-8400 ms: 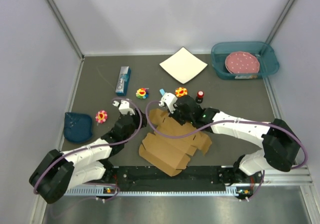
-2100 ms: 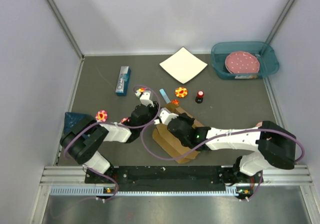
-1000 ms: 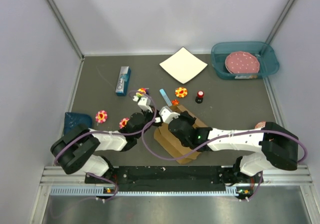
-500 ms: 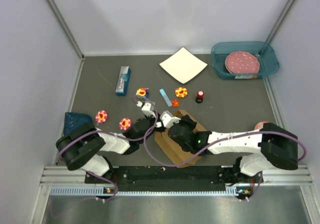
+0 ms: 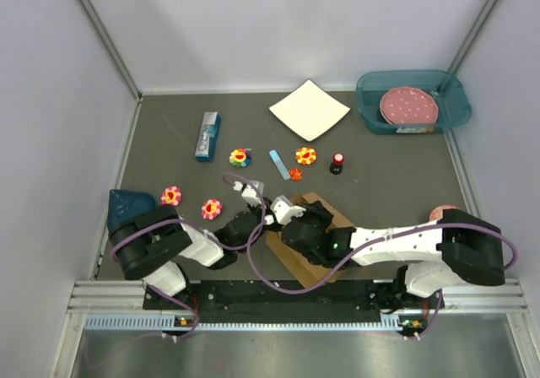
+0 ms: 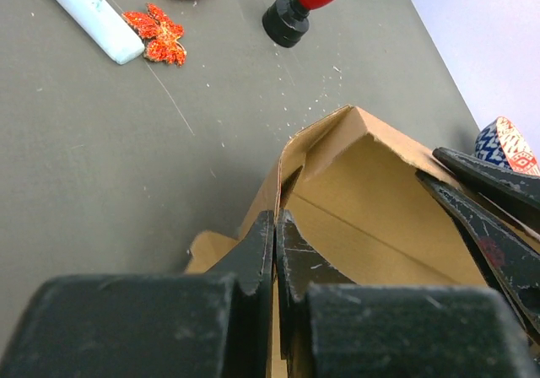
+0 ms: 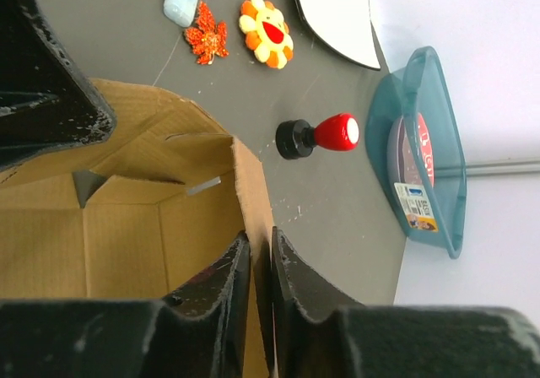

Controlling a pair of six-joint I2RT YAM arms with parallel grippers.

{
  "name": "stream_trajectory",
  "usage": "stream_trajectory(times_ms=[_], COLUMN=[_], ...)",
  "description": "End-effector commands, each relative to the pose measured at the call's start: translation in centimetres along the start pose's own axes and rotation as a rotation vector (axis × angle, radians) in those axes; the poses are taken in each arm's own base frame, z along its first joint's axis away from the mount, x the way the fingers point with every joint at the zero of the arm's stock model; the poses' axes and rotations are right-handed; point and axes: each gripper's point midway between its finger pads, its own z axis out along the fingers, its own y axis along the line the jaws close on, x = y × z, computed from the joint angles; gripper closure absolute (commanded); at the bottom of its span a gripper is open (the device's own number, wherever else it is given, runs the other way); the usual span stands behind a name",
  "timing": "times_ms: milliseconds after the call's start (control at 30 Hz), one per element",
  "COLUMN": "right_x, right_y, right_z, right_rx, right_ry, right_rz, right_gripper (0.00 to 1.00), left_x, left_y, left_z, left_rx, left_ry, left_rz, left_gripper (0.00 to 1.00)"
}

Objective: Fold the paper box

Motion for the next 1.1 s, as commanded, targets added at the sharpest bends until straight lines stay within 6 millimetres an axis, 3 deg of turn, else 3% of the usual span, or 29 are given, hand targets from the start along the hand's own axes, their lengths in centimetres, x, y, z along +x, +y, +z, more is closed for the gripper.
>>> stream_trajectory(times_ms=[0,167,467,533,700,1067], right_x=[-1.9,-2.0,-1.4,-1.2,-0.6,0.9], right_y=[-1.9,-2.6,-1.9,-1.9,-1.1,1.2], right_z=[-0.6,-1.0,-1.5,-1.7,-1.7,-2.0], right_rx=[0.05,0.049,-0.013,-0.024,-0.048,0.013], right_ry=[-0.029,-0.04,-0.032,-0.039,-0.023,0.011], right_rz=[0.152,0.197,0.248,0.271,0.269,0.19], right_gripper=[0.81,0.7,0.71,0.74,0.98,1.0], left_x=[0.8,0.8,1.0,0.9,0.4,-1.5], left_y=[-0.9,-0.7,-1.0,-0.9,-0.8,-1.5], left_z=[-0.6,-0.6,-0.7,-0.7,-1.0,-1.5], left_rx=[0.021,0.004,-0.002,-0.007,-0.02,0.001], left_ry=[-0.004,-0.013,-0.021,-0.027,-0.05,-0.12], left_rz=[0.048,0.065,0.092,0.095,0.098,0.085], left_gripper=[1.0,1.0,1.0,1.0,1.0,1.0])
